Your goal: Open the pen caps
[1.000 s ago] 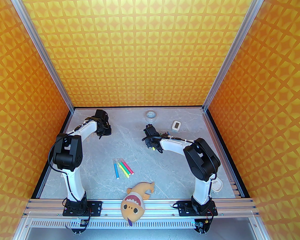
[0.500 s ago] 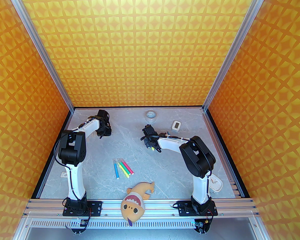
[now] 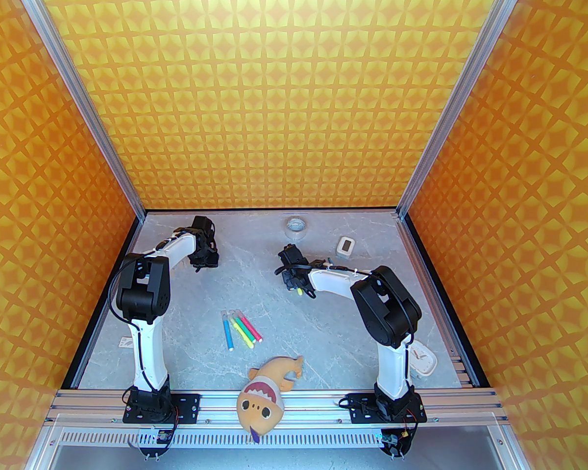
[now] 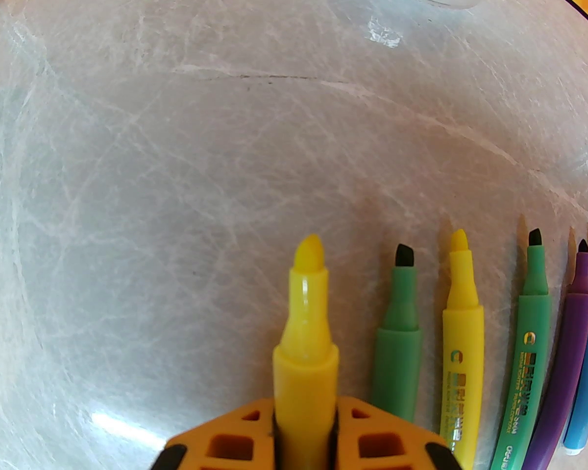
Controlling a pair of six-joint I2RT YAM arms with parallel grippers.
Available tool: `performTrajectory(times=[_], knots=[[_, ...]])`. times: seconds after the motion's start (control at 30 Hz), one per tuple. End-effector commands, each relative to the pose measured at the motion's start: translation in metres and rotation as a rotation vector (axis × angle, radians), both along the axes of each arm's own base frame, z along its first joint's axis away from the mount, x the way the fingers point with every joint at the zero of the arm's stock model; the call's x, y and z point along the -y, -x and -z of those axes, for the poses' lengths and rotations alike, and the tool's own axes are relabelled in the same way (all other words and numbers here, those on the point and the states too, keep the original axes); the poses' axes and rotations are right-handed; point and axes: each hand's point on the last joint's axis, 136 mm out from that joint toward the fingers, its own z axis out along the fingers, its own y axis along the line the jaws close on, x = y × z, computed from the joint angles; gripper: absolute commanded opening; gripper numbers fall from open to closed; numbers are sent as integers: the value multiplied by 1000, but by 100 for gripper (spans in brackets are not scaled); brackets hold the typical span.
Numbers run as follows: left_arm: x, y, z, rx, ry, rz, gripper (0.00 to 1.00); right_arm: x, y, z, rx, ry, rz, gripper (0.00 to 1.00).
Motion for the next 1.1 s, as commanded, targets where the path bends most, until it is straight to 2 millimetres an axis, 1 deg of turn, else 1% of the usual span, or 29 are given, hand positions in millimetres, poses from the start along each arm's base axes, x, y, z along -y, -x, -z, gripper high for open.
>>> performTrajectory(times=[0.0, 0.1, 0.3, 0.33, 0.37, 0.47, 0.5, 0.53, 0.57, 0.67, 0.7, 0.8, 0.87, 0.93, 1.07], knots=[[-2, -1, -3, -5, -3, 12, 30, 0, -2, 1, -21, -6, 22, 21], [2, -2, -12, 22, 23, 16, 31, -1, -1, -3, -21, -15, 18, 25], [12, -1, -44, 101, 98, 21, 34, -5, 1, -16, -17, -35, -11, 32], [14, 0, -52, 119, 114, 25, 34, -6, 2, -19, -17, -41, -19, 32], [16, 4, -54, 125, 128, 29, 35, -7, 3, -22, -17, -47, -29, 34], [21, 12, -70, 176, 168, 43, 39, -15, 10, -32, -23, -90, -76, 36], [21, 15, -74, 193, 173, 47, 43, -18, 12, -35, -24, -106, -95, 37], [21, 19, -79, 217, 176, 47, 49, -21, 16, -38, -27, -122, -112, 38], [20, 23, -84, 242, 180, 46, 55, -23, 19, -41, -32, -135, -127, 39], [19, 37, -92, 307, 197, 41, 65, -30, 33, -46, -62, -171, -175, 40], [19, 41, -94, 322, 202, 41, 67, -33, 38, -47, -72, -179, -194, 41], [18, 58, -97, 384, 223, 40, 72, -47, 60, -49, -125, -189, -290, 42], [15, 69, -98, 428, 232, 33, 78, -57, 77, -49, -165, -168, -356, 43], [13, 77, -101, 470, 241, 22, 83, -67, 89, -49, -202, -147, -403, 43], [11, 91, -105, 528, 258, 16, 86, -86, 110, -46, -270, -103, -486, 43]])
